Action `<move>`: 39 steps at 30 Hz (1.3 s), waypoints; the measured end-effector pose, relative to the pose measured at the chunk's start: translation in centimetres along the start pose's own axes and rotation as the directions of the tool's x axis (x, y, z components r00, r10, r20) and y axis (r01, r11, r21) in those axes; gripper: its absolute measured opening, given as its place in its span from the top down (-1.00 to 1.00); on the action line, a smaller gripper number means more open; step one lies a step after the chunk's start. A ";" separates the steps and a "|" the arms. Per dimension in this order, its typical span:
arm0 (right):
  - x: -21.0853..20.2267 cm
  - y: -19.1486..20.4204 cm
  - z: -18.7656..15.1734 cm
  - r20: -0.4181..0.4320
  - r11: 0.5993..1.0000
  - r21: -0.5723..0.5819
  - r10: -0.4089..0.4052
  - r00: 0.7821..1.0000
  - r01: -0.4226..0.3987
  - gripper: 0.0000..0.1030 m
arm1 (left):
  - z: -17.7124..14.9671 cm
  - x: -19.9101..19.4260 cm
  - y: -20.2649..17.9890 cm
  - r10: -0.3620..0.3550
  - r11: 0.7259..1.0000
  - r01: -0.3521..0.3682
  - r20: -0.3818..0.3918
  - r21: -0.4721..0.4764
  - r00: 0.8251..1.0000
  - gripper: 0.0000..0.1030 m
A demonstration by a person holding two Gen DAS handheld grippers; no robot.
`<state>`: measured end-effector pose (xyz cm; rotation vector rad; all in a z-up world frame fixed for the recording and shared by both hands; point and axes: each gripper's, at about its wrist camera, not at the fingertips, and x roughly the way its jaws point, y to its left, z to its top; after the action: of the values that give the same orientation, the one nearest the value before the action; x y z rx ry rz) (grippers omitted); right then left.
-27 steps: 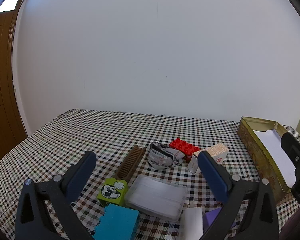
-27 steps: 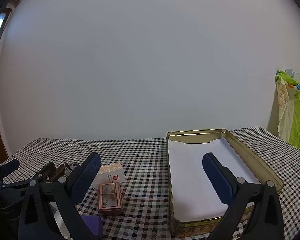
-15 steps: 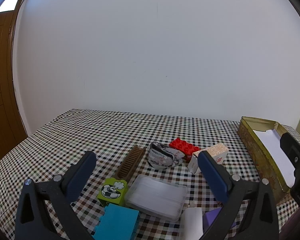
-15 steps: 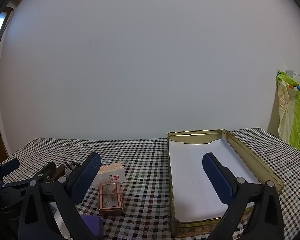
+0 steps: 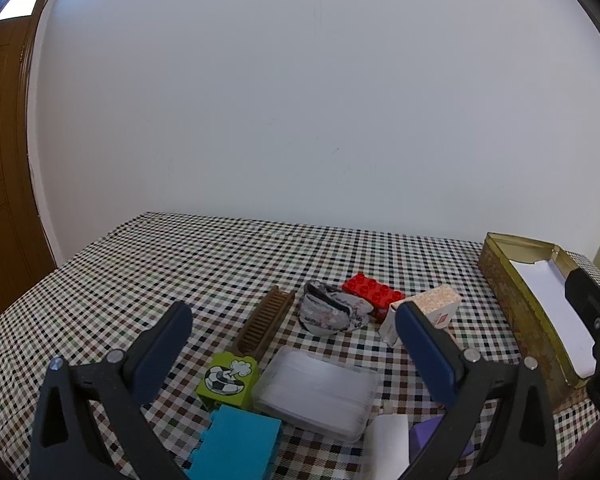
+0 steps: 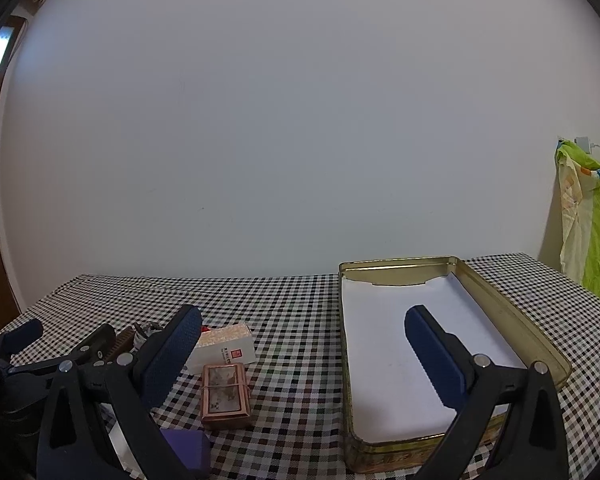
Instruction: Organize rigid objects
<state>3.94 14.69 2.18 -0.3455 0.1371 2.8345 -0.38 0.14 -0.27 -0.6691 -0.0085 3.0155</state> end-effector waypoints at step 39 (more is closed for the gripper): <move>0.8 1.8 -1.0 -0.235 0.965 -0.001 0.256 0.938 -0.263 -0.09 | -3.6 -2.2 7.0 -0.120 0.992 0.128 -0.343 0.002 0.932 -0.57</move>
<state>2.86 13.01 1.07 -0.7182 0.1973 3.0483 2.82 -6.98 -2.70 -1.1348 0.0009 2.7338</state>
